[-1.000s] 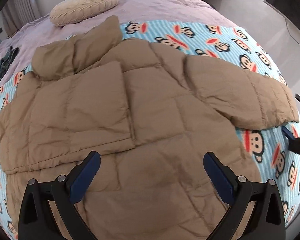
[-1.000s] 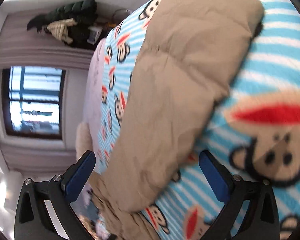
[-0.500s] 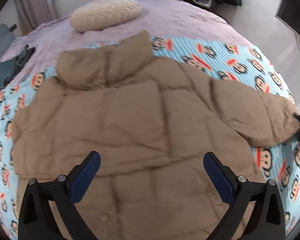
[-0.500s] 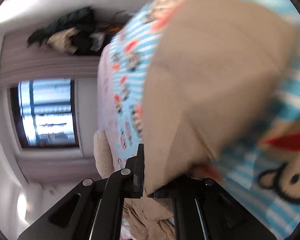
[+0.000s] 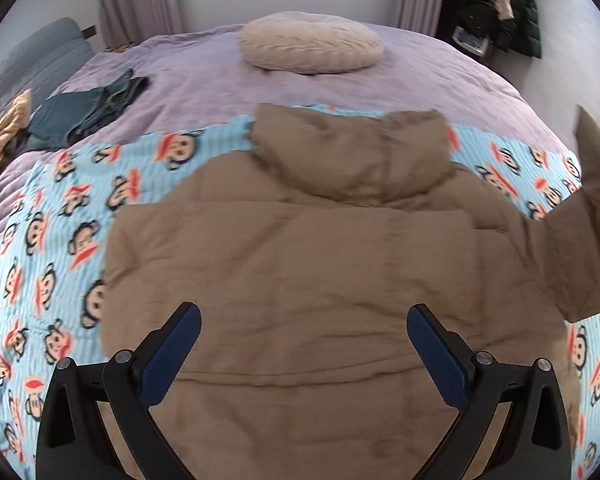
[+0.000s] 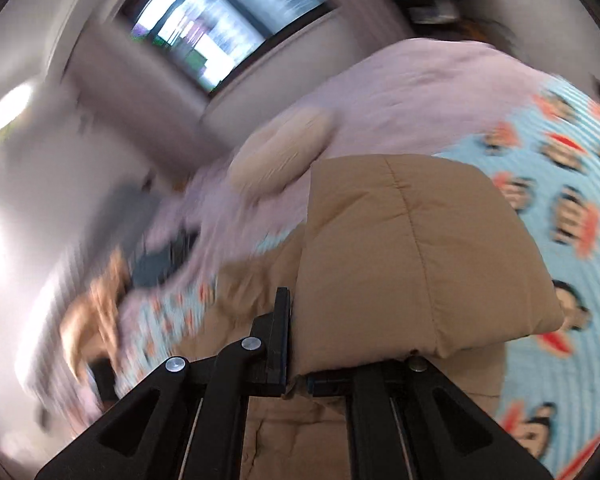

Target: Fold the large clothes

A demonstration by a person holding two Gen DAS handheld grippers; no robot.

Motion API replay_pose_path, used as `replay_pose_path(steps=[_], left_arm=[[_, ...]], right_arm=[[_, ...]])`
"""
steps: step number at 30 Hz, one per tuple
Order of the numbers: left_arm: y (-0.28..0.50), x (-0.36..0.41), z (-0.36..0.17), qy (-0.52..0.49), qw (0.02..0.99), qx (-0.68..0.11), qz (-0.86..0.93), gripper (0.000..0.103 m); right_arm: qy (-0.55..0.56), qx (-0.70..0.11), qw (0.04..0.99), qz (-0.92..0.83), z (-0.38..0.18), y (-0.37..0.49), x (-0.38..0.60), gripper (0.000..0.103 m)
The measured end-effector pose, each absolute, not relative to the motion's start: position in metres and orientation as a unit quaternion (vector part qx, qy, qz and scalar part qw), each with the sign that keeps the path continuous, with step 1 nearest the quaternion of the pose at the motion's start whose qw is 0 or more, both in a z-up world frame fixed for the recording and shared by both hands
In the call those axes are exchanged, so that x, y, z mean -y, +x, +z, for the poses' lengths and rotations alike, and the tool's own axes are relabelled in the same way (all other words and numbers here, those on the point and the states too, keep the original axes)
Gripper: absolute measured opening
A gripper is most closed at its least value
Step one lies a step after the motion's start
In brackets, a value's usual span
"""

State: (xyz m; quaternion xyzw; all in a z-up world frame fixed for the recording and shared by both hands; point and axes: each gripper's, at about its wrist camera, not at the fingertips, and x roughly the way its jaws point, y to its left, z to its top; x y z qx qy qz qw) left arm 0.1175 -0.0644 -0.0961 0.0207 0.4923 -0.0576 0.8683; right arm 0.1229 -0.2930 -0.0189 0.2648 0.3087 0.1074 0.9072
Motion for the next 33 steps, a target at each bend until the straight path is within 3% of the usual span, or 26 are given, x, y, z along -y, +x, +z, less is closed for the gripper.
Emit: replay_pose_path(steps=[7, 13, 18, 19, 21, 22, 23, 28, 30, 32, 33], left_arm=[[0.121, 0.002, -0.112, 0.0, 0.865, -0.501, -0.025, 0.103], [0.123, -0.016, -0.129, -0.004, 0.859, -0.512, -0.027, 0.103], [0.126, -0.008, -0.141, -0.014, 0.847, -0.53, -0.049, 0.103], [0.127, -0.006, -0.143, -0.018, 0.844, -0.533, -0.055, 0.103], [0.127, -0.005, -0.143, -0.031, 0.841, -0.536, -0.069, 0.103], [0.128, -0.005, -0.144, -0.037, 0.839, -0.538, -0.073, 0.103], [0.129, -0.006, -0.145, -0.045, 0.836, -0.542, -0.077, 0.103], [0.134, -0.015, -0.143, -0.08, 0.831, -0.542, -0.096, 0.103], [0.135, -0.023, -0.139, -0.102, 0.83, -0.537, -0.11, 0.103], [0.136, -0.031, -0.136, -0.127, 0.828, -0.532, -0.125, 0.103], [0.137, -0.036, -0.134, -0.14, 0.826, -0.529, -0.132, 0.103]], right_arm=[[0.18, -0.42, 0.882, 0.114, -0.091, 0.164, 0.172, 0.007], [0.218, -0.477, 0.849, 0.071, -0.145, 0.171, 0.175, 0.007], [0.256, -0.497, 0.827, 0.058, -0.154, 0.166, 0.187, 0.01], [0.26, -0.497, 0.826, 0.058, -0.15, 0.163, 0.189, 0.017], [0.278, -0.482, 0.829, 0.055, -0.141, 0.147, 0.199, 0.043], [0.288, -0.471, 0.832, 0.051, -0.136, 0.141, 0.203, 0.063], [0.3, -0.458, 0.835, 0.045, -0.132, 0.133, 0.209, 0.068], [0.384, -0.424, 0.82, 0.003, -0.133, 0.12, 0.255, 0.068], [0.436, -0.401, 0.806, -0.007, -0.138, 0.12, 0.274, 0.061], [0.461, -0.39, 0.797, -0.026, -0.14, 0.126, 0.282, 0.018], [0.46, -0.385, 0.8, -0.026, -0.137, 0.13, 0.28, 0.016]])
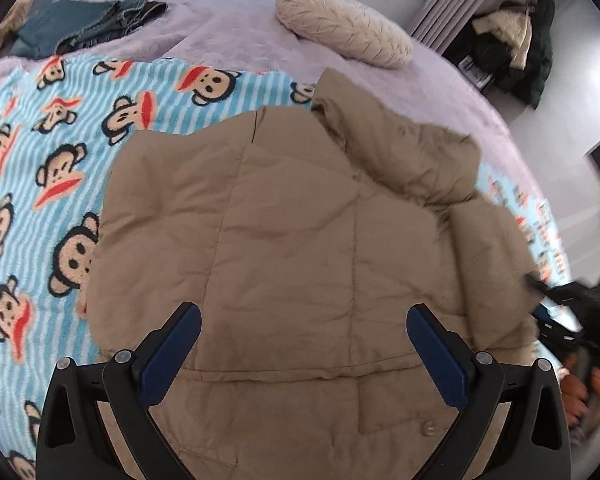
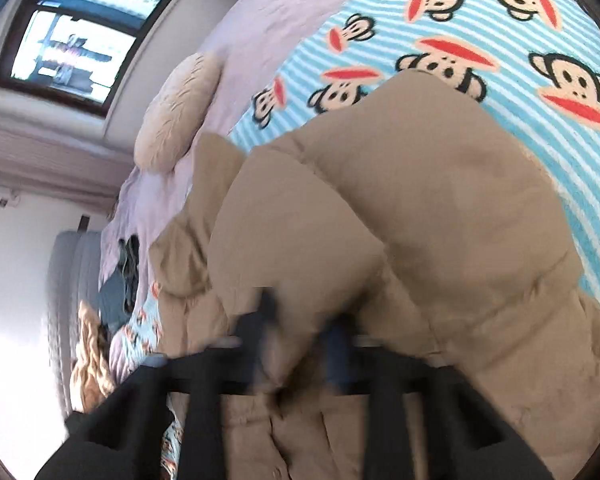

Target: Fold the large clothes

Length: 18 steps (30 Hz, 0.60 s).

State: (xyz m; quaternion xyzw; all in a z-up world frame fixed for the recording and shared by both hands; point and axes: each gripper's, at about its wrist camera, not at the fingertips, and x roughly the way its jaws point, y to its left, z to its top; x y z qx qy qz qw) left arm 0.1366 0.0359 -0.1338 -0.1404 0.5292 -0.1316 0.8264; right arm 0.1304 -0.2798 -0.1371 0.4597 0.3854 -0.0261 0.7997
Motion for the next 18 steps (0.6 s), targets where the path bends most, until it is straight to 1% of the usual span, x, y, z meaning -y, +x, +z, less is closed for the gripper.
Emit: replay_pose_path(steps=[2, 7, 9, 12, 14, 15, 17, 18], left_arm=[[0.138, -0.046, -0.13, -0.162, 0.824, -0.524, -0.14, 0.103], [0.141, -0.061, -0.131, -0.179, 0.82, -0.527, -0.131, 0.103], [0.14, -0.067, -0.134, -0.198, 0.814, -0.531, -0.128, 0.103], [0.139, -0.072, -0.134, -0.231, 0.806, -0.528, -0.137, 0.103], [0.14, -0.071, -0.135, -0.244, 0.801, -0.526, -0.146, 0.103], [0.14, -0.068, -0.135, -0.246, 0.8, -0.526, -0.151, 0.103], [0.141, -0.063, -0.134, -0.25, 0.796, -0.525, -0.166, 0.103], [0.141, -0.059, -0.134, -0.252, 0.794, -0.525, -0.175, 0.103]], right_arm=[[0.426, -0.382, 0.82, -0.006, -0.123, 0.14, 0.263, 0.014], [0.291, -0.406, 0.862, 0.083, -0.087, 0.165, 0.181, 0.014], [0.246, -0.425, 0.864, 0.109, -0.086, 0.17, 0.149, 0.016], [0.193, -0.475, 0.848, 0.131, -0.103, 0.173, 0.109, 0.019], [0.191, -0.499, 0.834, 0.138, -0.117, 0.17, 0.103, 0.038], [0.199, -0.504, 0.829, 0.14, -0.122, 0.166, 0.105, 0.041], [0.215, -0.508, 0.823, 0.137, -0.126, 0.159, 0.115, 0.053], [0.221, -0.508, 0.823, 0.13, -0.127, 0.154, 0.123, 0.056]])
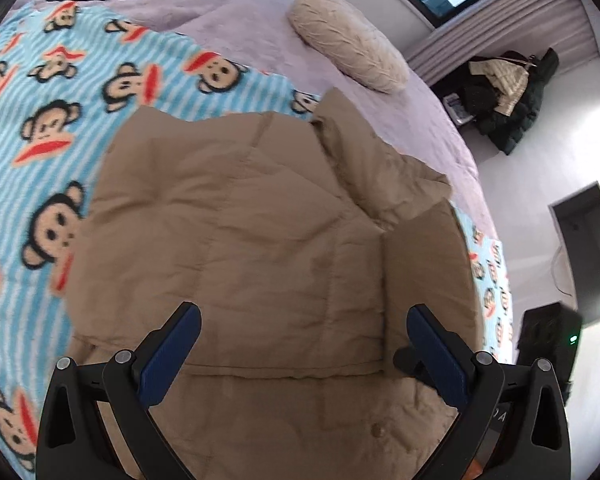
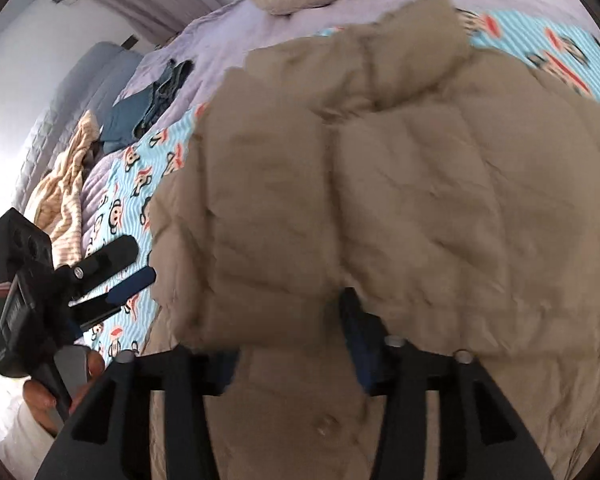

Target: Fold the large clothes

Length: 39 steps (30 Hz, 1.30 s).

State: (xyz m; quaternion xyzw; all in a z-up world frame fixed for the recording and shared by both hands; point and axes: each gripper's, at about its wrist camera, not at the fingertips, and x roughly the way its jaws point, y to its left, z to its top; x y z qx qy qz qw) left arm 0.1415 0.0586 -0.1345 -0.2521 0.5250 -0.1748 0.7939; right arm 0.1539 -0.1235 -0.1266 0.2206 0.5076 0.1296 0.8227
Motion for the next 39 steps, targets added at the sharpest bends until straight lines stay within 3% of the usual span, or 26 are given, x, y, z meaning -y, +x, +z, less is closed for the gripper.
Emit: replay_pose_path(steps=[10, 16, 18, 20, 23, 29, 39], left_arm=[[0.149, -0.024, -0.138, -0.302, 0.748, -0.535, -0.251, 0.103], [0.14, 0.036, -0.117, -0.131, 0.804, -0.52, -0.258, 0.103], [0.139, 0.049, -0.118, -0.126, 0.8, -0.522, -0.266, 0.103], [0.145, 0.055, -0.123, -0.175, 0.777, -0.536, -0.282, 0.103], [0.152, 0.053, -0.125, -0.24, 0.756, -0.535, -0.291, 0.103], [0.156, 0.036, -0.138, -0.291, 0.726, -0.547, -0.298, 0.103], [0.164, -0.015, -0.157, -0.384, 0.684, -0.537, -0.311, 0.103]], right_arm=[[0.329, -0.482, 0.812, 0.012, -0.14, 0.082, 0.264, 0.059], [0.476, -0.412, 0.777, -0.004, -0.153, 0.047, 0.329, 0.058], [0.491, -0.397, 0.774, 0.034, -0.149, 0.051, 0.323, 0.048], [0.498, -0.397, 0.769, 0.051, -0.149, 0.062, 0.31, 0.031], [0.522, -0.389, 0.756, 0.065, -0.153, 0.08, 0.3, 0.02], [0.524, -0.412, 0.736, 0.118, -0.171, 0.129, 0.252, 0.017], [0.388, -0.503, 0.75, 0.181, -0.167, 0.163, 0.143, 0.017]])
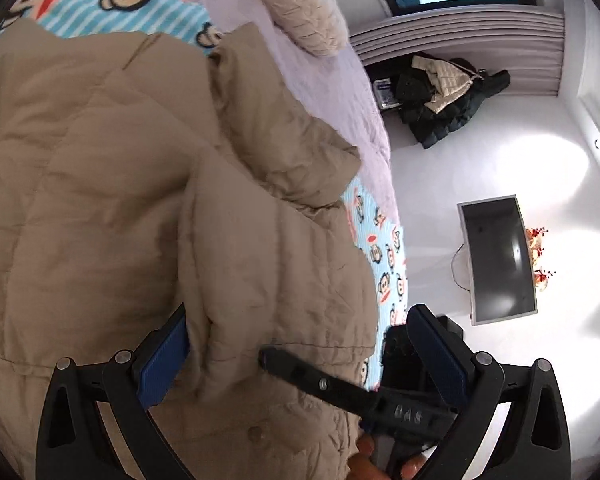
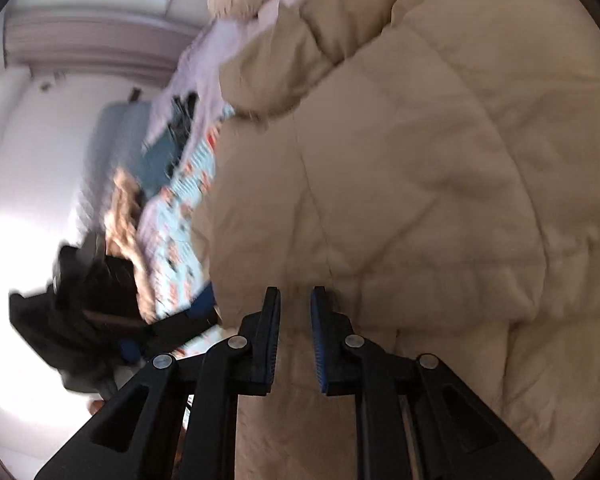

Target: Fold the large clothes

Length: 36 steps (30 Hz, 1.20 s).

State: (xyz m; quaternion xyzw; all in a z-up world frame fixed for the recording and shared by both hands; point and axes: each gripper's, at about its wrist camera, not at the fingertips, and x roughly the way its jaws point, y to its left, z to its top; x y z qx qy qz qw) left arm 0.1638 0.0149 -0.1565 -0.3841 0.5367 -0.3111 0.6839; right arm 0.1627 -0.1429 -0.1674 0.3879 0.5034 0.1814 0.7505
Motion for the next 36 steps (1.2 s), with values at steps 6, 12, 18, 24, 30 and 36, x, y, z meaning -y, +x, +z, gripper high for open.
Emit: replay_pose_path(steps=[6, 12, 18, 24, 30, 36], left_arm=[[0.164, -0.01, -0.181, -0.336, 0.7, -0.57, -0.267, 0.103], [0.17, 0.01, -0.171, -0.284, 0.724, -0.571, -0.263, 0.071], [0.17, 0.005, -0.156, -0.202, 0.767, -0.565, -0.227, 0.021], [0.177, -0.014, -0.175, -0.189, 0.768, -0.581, -0.19, 0.021], [0.17, 0.001, -0.176, -0.138, 0.779, -0.582, -0.187, 0.021], [0.17, 0.011, -0.162, -0.106, 0.792, -0.579, -0.159, 0.021]], right_arm=[[0.369, -0.503, 0.774, 0.113, -0.159, 0.12, 0.201, 0.018], [0.446, -0.465, 0.765, 0.008, -0.166, 0.072, 0.303, 0.041], [0.47, -0.426, 0.772, -0.031, -0.16, 0.054, 0.336, 0.041], [0.448, -0.398, 0.798, -0.06, -0.146, 0.05, 0.353, 0.041], [0.465, -0.382, 0.794, -0.085, -0.147, 0.059, 0.384, 0.044], [0.454, -0.377, 0.803, -0.083, -0.135, 0.056, 0.4, 0.044]])
